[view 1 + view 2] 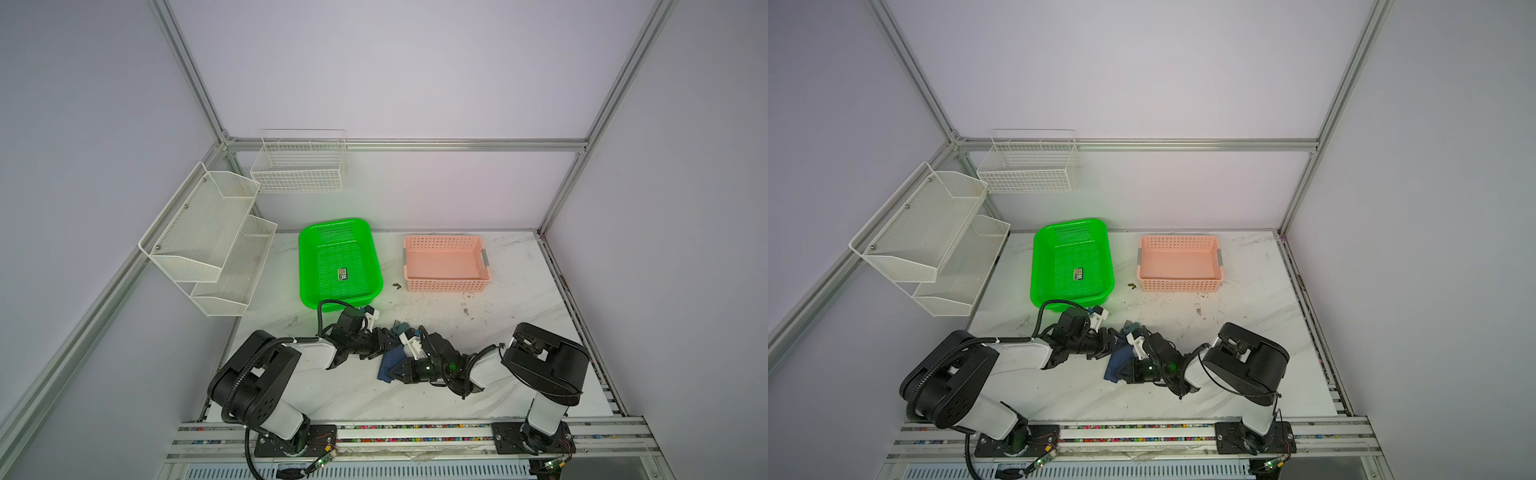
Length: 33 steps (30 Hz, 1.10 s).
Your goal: Place the utensils on the paper napkin and roll it up
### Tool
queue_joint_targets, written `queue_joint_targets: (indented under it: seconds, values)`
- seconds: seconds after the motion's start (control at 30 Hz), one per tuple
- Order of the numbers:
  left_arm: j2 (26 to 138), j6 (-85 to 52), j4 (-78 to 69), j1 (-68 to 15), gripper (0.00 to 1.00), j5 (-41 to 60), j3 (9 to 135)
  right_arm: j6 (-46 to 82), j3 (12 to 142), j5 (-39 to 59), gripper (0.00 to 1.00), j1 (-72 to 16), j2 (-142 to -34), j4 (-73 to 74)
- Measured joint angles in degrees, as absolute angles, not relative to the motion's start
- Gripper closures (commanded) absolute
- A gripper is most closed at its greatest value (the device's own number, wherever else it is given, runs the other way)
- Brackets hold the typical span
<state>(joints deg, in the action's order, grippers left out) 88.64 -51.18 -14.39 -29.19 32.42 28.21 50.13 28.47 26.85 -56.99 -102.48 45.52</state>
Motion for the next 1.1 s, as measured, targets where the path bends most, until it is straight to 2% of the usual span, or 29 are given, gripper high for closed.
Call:
queue_joint_targets:
  seconds: [0.33, 0.53, 0.9, 1.1]
  values:
    - [90.8, -49.6, -15.84, -29.32, 0.64, 32.56, 28.16, 50.33, 28.21, 26.87, 1.0, -56.99, -102.45, 45.8]
    - [92.25, -48.38, -16.53, -29.32, 0.79, 32.62, 28.16, 50.33, 28.21, 26.89, 1.0, -56.99, -102.48, 45.8]
    - [93.3, -48.18, -17.65, -29.32, 0.89, 32.53, 28.01, 50.3, 27.94, 26.7, 1.0, -57.01, -101.84, 45.08]
    - [93.1, -48.21, -19.57, -29.39, 0.92, 31.94, 26.83, 50.33, 27.35, 25.89, 0.78, -57.01, -98.02, 40.16]
